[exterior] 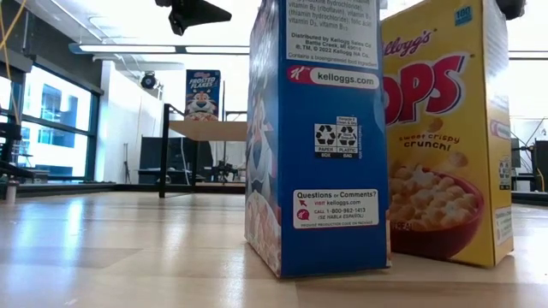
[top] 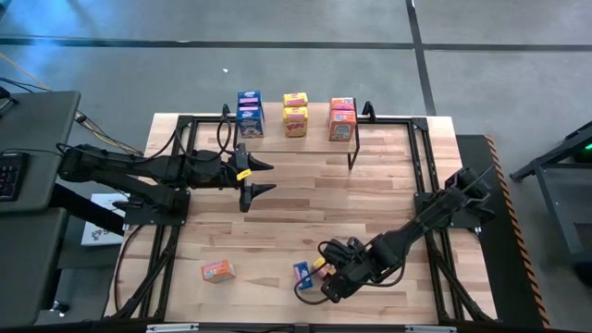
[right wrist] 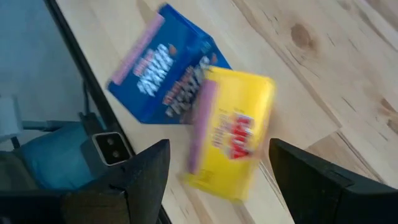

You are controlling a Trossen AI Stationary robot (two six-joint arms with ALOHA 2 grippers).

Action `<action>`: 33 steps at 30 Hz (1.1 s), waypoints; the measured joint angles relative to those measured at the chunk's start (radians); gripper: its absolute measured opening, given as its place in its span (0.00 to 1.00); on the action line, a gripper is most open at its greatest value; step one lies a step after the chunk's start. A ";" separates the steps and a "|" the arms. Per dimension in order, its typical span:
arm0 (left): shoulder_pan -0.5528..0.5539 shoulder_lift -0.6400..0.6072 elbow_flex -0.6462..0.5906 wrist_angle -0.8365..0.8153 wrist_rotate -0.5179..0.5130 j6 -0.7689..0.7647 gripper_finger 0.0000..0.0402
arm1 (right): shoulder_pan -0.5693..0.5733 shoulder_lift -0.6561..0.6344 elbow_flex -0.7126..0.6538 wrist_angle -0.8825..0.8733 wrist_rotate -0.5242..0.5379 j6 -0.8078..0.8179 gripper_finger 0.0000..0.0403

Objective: Stack cereal on shelf
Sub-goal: Put the yellow cereal box on the shelf

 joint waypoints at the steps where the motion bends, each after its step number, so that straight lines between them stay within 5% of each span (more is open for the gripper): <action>1: 0.000 0.000 0.000 0.000 0.000 0.000 0.63 | 0.000 0.000 0.010 -0.003 0.006 -0.007 0.66; 33: 0.000 0.000 0.000 -0.044 0.000 -0.023 0.63 | 0.006 0.033 0.049 -0.077 0.048 0.026 0.66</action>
